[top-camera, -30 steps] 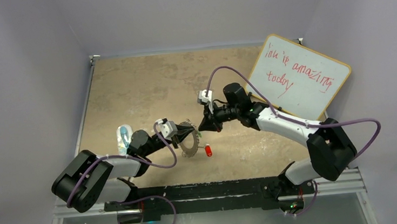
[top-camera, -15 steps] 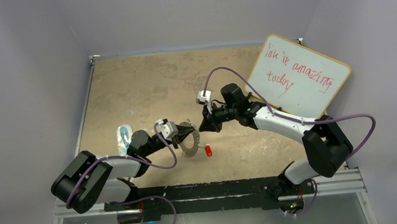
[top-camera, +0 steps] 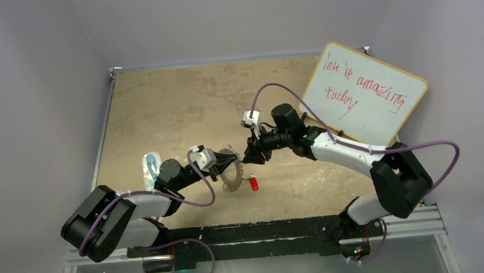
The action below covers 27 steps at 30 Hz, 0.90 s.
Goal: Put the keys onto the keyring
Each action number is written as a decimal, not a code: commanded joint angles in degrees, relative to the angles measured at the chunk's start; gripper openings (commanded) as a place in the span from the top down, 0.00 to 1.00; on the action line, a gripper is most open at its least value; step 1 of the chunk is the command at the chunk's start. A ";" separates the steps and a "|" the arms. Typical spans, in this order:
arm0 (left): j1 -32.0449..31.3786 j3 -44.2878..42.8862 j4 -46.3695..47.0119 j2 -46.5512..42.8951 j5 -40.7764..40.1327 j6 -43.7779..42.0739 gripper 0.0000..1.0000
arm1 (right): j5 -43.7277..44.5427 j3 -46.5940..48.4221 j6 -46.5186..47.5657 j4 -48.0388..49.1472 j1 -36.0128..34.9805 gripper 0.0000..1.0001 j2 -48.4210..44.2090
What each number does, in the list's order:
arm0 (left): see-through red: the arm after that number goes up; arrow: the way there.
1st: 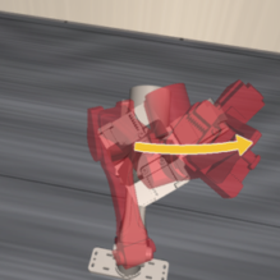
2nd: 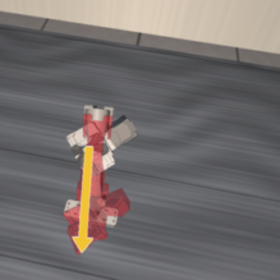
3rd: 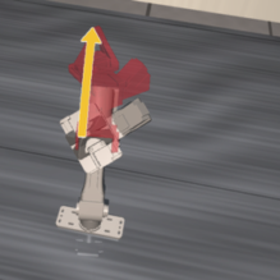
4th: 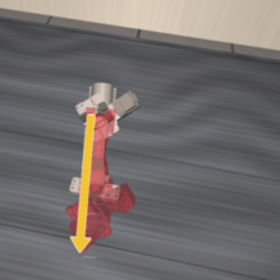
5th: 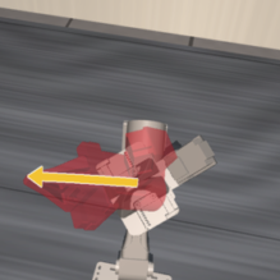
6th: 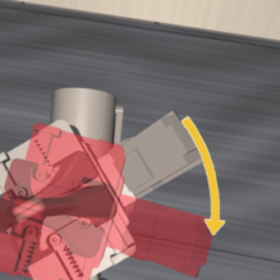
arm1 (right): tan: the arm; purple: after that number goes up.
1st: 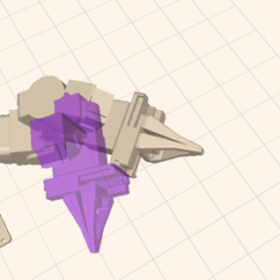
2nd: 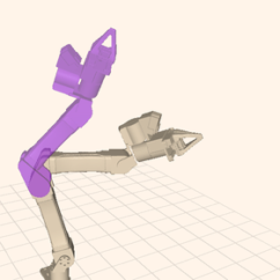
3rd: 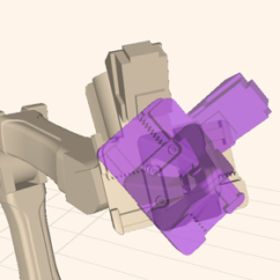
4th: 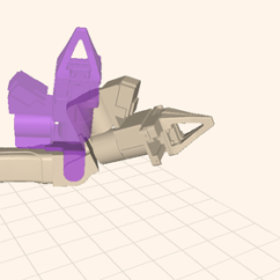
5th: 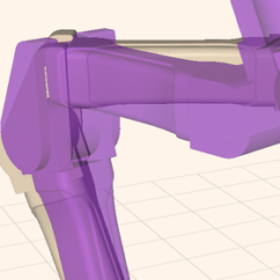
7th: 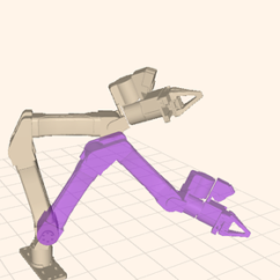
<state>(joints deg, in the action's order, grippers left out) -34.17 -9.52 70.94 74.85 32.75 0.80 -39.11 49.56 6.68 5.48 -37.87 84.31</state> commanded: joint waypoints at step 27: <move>-0.97 1.87 8.10 -1.71 4.25 -0.53 1.00 | -13.23 -9.11 14.42 23.27 -0.02 0.80 -7.23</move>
<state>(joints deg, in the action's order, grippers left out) -34.89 -7.86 74.78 74.17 35.77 0.80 -49.10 38.76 17.67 26.44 -37.87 77.58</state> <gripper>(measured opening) 0.003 0.209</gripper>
